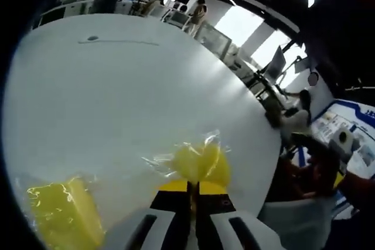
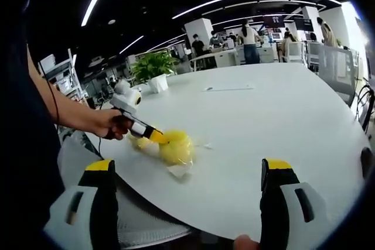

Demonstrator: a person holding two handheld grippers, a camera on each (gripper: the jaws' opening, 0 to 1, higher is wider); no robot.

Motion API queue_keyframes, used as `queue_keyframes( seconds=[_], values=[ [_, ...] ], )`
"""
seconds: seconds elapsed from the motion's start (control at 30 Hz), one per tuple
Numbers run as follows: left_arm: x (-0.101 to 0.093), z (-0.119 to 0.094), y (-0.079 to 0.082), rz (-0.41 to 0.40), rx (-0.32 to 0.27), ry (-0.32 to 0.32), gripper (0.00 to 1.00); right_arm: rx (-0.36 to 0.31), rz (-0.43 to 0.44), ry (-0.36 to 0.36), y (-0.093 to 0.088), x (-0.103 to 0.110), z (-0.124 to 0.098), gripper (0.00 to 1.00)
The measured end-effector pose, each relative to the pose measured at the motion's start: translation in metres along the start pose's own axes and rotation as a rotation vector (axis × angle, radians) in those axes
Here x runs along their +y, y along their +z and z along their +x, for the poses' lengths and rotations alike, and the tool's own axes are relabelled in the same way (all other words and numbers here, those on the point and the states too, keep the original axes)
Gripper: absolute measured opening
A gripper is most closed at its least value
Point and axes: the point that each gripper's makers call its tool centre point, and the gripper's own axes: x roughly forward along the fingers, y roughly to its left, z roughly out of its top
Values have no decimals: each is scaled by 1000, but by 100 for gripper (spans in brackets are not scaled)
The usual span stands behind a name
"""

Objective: Compare the silicone blocks by pressing each to a similar depth, holding the contact briefly, and releasing to observe deformation and rebound differences across the visible hardness samples.

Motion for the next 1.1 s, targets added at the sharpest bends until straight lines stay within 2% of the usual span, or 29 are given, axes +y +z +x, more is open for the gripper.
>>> queue_keyframes(
  seconds=[0.07, 0.3, 0.37, 0.63, 0.83, 0.87, 1.1],
  values=[
    [-4, 0, 1, 45, -10, -14, 0, 2, -1, 3, 0, 1, 0, 97],
    [-6, -4, 4, 70, -32, -21, 0, 2, -10, 1, 3, 2, -2, 97],
    [-8, -7, 9, 66, -62, -29, 0, 3, -11, 3, 3, 2, -2, 97],
    [-17, -20, 26, 76, -115, -75, 0, 8, -12, 5, 4, 4, -1, 97],
    [-26, -39, 52, 69, -219, -122, 0, -10, -13, 4, 17, 4, -2, 97],
    [-29, -45, 61, 73, -255, -132, 0, -13, -17, 4, 19, 3, -2, 97],
    [-55, -82, 107, 115, -410, -193, 0, -31, -43, 14, 43, 6, -4, 97]
  ],
)
